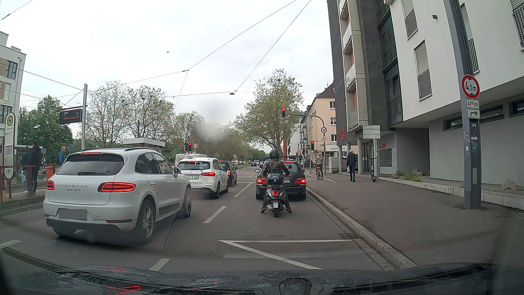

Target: Follow the waypoints while adhering to traffic rules and regulations

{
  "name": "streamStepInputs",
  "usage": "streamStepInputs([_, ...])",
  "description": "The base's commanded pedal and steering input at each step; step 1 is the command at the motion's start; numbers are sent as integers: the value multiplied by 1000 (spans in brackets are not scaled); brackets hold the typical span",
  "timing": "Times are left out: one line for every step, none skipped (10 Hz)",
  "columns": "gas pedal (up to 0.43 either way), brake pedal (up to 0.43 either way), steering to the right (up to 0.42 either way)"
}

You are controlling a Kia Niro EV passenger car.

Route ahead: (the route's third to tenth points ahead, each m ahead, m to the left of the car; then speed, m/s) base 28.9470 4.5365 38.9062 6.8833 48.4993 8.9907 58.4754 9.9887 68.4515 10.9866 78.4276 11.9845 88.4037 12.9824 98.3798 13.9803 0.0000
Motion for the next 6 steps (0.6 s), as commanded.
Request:
streamStepInputs([0, 171, -8])
streamStepInputs([0, 171, -8])
streamStepInputs([0, 171, -8])
streamStepInputs([0, 171, -8])
streamStepInputs([0, 165, -8])
streamStepInputs([0, 171, -8])
